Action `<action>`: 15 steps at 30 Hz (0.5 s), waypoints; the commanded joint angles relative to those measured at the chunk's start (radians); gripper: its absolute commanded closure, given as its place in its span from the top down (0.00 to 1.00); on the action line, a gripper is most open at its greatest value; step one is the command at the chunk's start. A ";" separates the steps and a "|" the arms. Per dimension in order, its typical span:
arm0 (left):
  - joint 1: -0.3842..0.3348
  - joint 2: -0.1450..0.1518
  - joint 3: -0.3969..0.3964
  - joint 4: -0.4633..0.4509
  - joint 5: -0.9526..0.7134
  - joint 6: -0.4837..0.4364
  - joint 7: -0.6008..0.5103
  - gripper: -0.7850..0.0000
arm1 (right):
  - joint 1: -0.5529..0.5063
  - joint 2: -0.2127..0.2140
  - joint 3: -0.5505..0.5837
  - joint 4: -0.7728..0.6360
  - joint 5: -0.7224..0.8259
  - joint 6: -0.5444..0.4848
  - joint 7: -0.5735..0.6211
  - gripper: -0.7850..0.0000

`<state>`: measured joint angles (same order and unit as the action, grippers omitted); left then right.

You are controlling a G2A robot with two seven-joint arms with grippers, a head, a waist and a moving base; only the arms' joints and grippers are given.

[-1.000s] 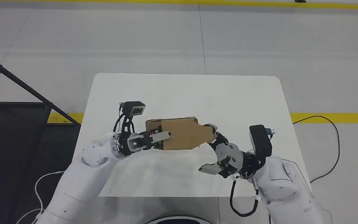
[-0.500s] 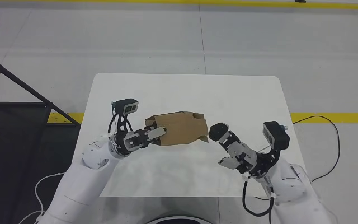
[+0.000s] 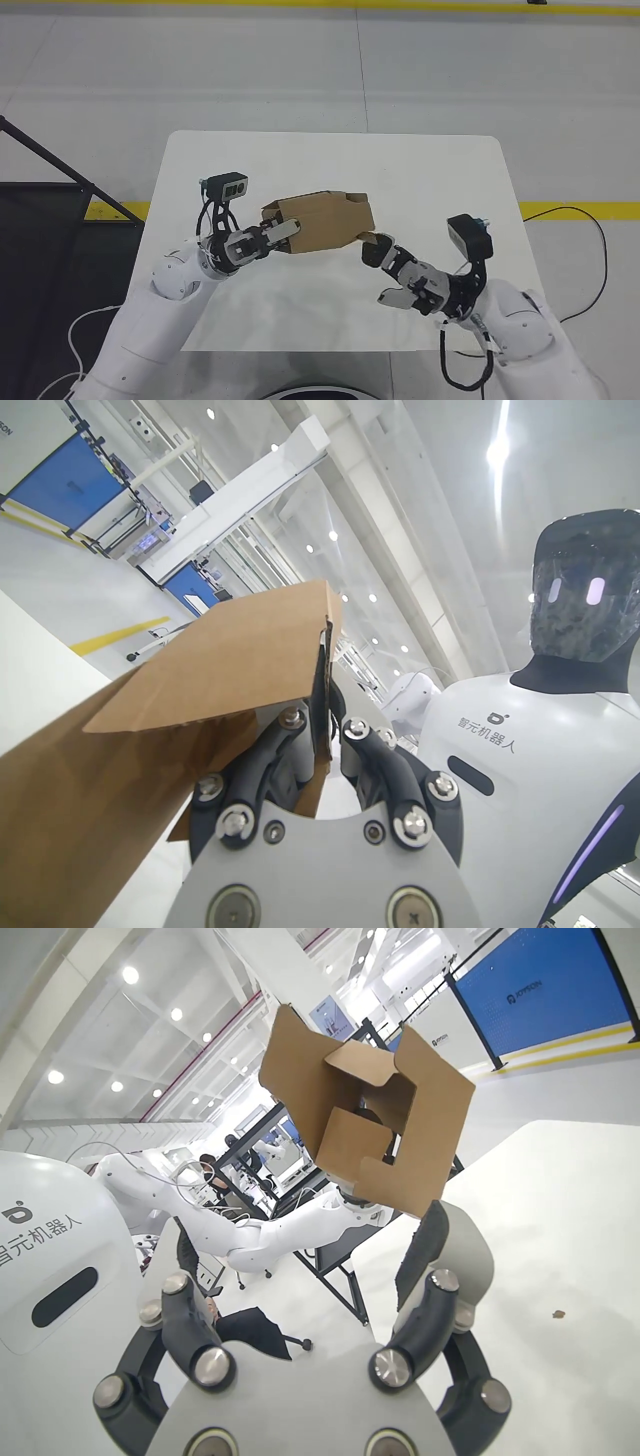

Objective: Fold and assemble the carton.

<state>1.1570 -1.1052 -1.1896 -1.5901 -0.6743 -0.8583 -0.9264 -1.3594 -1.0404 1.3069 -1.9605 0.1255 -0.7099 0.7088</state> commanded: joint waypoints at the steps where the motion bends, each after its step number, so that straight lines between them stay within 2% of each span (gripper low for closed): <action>1: -0.001 -0.001 0.001 0.001 0.002 0.001 0.000 0.00 | 0.005 0.001 -0.003 0.002 0.015 0.000 0.015 1.00; 15: -0.010 -0.005 0.018 0.013 -0.006 0.029 -0.048 0.00 | 0.057 -0.004 -0.052 0.025 0.017 0.013 0.018 1.00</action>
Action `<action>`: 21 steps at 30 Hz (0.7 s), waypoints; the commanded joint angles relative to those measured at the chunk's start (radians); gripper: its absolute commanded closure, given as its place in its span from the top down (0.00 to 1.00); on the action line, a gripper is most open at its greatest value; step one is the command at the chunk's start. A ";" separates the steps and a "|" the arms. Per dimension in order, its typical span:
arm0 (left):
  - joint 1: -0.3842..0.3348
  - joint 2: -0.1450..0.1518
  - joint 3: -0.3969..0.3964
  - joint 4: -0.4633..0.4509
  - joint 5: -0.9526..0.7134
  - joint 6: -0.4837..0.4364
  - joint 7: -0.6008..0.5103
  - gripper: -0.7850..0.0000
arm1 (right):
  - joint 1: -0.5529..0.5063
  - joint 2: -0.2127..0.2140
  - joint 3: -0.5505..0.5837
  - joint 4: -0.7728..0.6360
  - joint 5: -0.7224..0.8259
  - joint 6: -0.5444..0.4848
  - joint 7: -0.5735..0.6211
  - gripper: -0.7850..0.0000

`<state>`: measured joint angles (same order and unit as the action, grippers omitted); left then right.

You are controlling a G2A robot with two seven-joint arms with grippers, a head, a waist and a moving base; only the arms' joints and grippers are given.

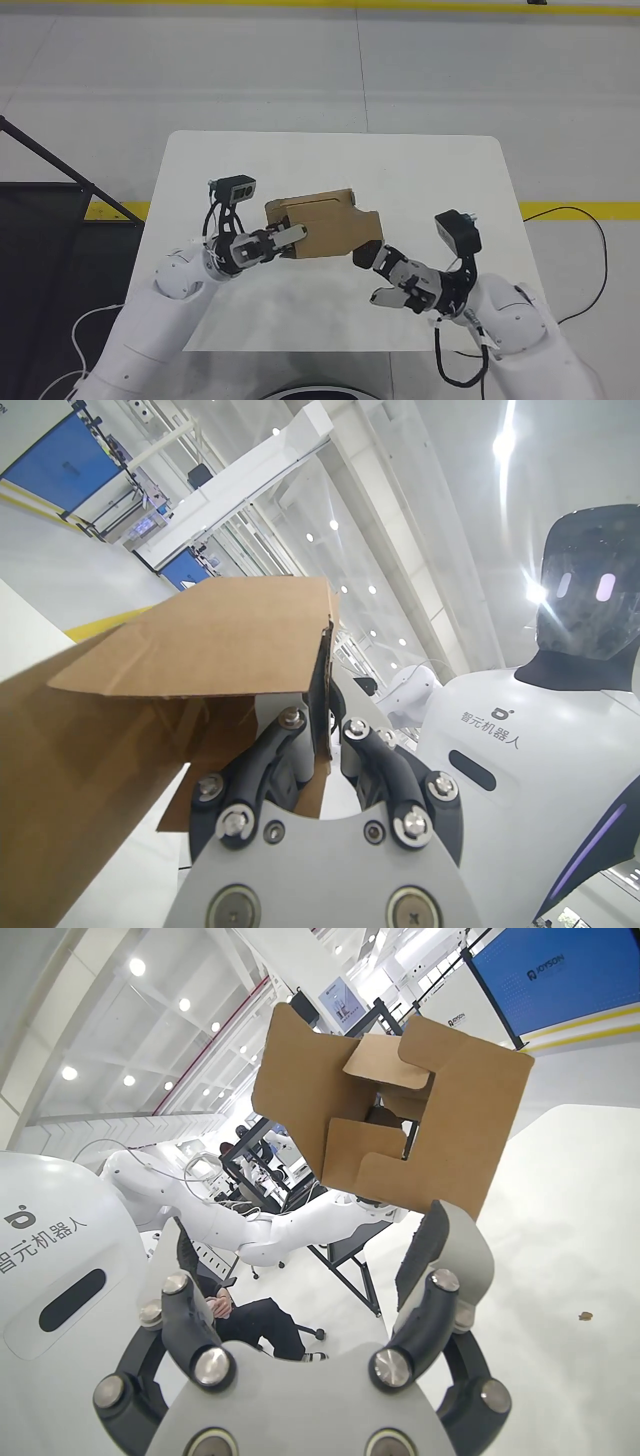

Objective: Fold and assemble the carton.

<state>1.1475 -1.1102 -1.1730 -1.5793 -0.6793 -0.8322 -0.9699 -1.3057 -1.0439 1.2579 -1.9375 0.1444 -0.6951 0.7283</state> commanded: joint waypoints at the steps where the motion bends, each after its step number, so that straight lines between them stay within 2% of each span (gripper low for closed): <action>1: -0.002 -0.001 0.002 0.003 -0.001 0.004 -0.007 0.00 | 0.005 -0.001 -0.004 0.003 -0.003 -0.004 -0.005 1.00; 10: -0.003 -0.002 0.006 0.008 -0.009 0.021 -0.034 0.00 | 0.006 -0.003 -0.009 0.005 -0.016 -0.027 -0.032 1.00; 21: 0.000 -0.007 -0.003 0.001 -0.006 0.000 -0.012 0.00 | -0.010 0.004 0.016 0.000 -0.015 -0.027 -0.018 1.00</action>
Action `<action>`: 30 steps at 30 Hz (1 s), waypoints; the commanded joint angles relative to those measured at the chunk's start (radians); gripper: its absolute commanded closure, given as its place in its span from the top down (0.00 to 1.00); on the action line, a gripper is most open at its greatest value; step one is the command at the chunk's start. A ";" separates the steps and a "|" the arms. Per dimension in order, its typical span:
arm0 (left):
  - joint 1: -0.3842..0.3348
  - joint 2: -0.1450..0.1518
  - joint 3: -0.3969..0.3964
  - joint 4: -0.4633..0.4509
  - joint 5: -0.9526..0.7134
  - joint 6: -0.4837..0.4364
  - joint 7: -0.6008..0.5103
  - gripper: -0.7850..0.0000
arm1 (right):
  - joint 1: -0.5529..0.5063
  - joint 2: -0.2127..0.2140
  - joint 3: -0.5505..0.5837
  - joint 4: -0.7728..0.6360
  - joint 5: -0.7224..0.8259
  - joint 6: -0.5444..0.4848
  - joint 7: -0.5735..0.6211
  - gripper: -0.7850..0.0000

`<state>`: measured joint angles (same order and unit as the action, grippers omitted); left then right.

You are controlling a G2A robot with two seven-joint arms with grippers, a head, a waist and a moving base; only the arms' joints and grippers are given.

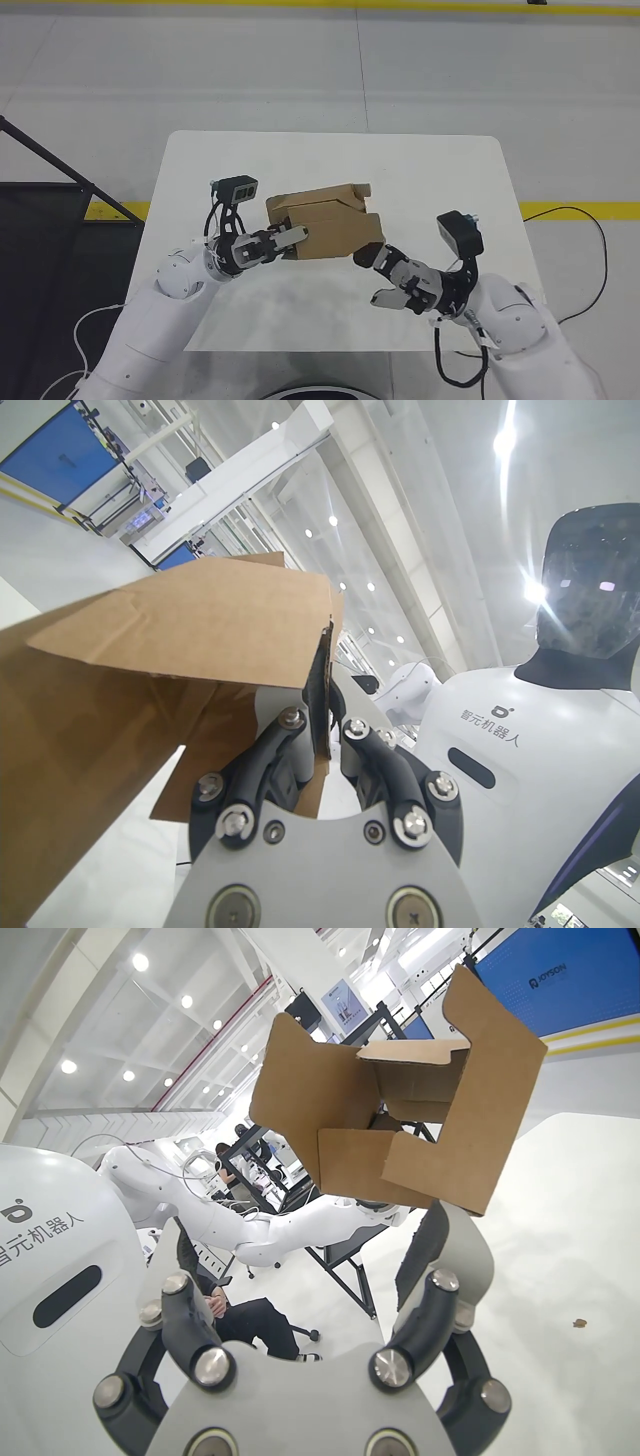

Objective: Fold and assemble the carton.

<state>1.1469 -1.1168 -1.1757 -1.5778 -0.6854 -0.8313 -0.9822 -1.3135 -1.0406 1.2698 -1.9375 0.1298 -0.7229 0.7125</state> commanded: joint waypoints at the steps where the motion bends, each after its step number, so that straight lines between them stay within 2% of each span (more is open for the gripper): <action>1: 0.000 -0.001 0.000 0.000 0.000 -0.002 0.000 0.00 | -0.006 0.001 0.011 -0.001 -0.005 0.004 -0.005 1.00; 14: 0.007 -0.004 -0.006 -0.002 -0.005 -0.006 0.004 0.00 | -0.034 0.015 0.078 0.011 0.043 0.054 0.022 1.00; 22: 0.005 -0.005 0.000 0.007 0.001 0.027 -0.018 0.00 | -0.019 0.005 0.056 0.025 0.054 -0.025 -0.058 1.00; 30: 0.002 -0.005 -0.001 0.018 0.012 0.051 -0.034 0.00 | 0.011 -0.001 0.013 0.033 0.021 -0.047 -0.058 1.00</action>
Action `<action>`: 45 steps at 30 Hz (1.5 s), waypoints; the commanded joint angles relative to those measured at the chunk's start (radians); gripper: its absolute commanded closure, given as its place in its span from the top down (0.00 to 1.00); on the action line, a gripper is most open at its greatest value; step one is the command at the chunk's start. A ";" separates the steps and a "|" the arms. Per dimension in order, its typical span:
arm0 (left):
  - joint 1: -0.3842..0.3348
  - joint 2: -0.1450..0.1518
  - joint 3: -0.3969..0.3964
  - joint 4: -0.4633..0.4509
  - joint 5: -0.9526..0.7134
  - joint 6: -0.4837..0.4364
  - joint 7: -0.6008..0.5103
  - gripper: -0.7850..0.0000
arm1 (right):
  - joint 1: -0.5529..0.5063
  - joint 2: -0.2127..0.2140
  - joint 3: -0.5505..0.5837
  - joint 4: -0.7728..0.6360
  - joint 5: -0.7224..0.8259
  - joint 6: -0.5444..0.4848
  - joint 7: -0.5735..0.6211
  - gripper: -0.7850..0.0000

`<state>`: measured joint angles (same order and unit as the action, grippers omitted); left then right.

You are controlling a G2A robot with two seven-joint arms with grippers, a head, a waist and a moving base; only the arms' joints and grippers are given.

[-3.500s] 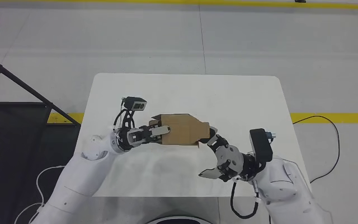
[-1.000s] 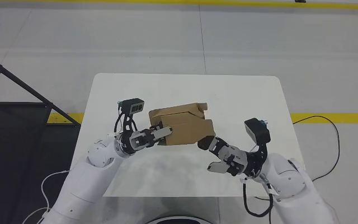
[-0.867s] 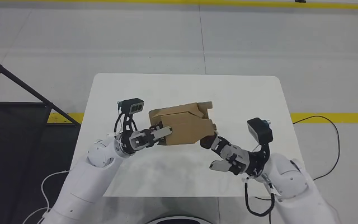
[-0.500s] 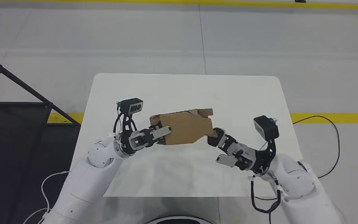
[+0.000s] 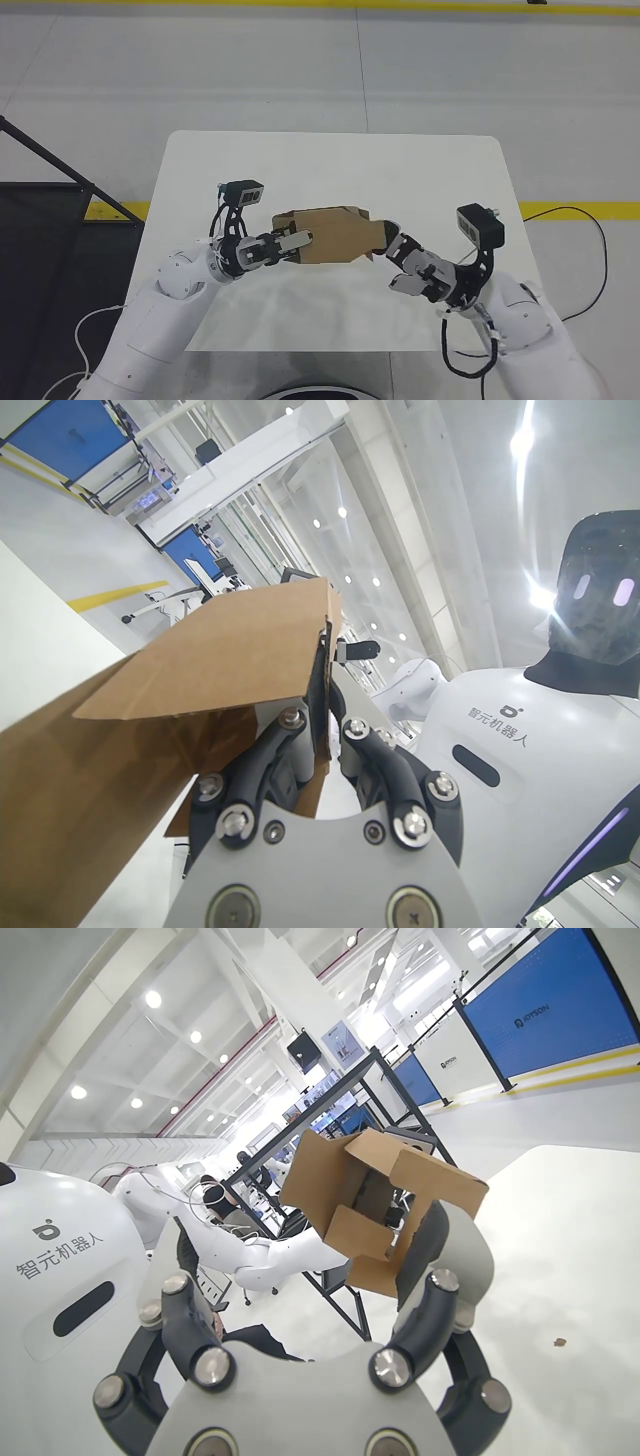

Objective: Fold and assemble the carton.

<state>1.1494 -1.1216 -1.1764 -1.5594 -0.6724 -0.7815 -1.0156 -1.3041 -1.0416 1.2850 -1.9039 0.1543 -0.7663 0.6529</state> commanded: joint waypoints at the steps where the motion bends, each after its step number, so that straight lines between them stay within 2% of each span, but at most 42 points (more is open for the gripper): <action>1: 0.000 -0.001 0.000 0.001 -0.003 0.003 -0.001 0.00 | 0.003 0.000 -0.005 -0.001 -0.009 -0.007 0.006 1.00; 18: 0.003 -0.002 0.003 -0.003 0.000 0.029 -0.036 0.00 | 0.040 -0.007 -0.057 0.016 -0.037 0.006 0.009 1.00; 30: 0.004 -0.006 -0.002 -0.001 -0.003 0.004 -0.018 0.00 | 0.044 -0.006 -0.060 0.017 -0.033 0.006 0.016 1.00; 45: 0.001 -0.009 -0.008 0.007 0.008 0.010 -0.004 0.00 | -0.011 0.004 0.023 0.012 -0.001 -0.042 -0.021 1.00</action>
<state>1.1511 -1.1299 -1.1851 -1.5525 -0.6664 -0.7727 -1.0202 -1.3114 -1.0378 1.3019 -1.8908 0.1505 -0.8053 0.6343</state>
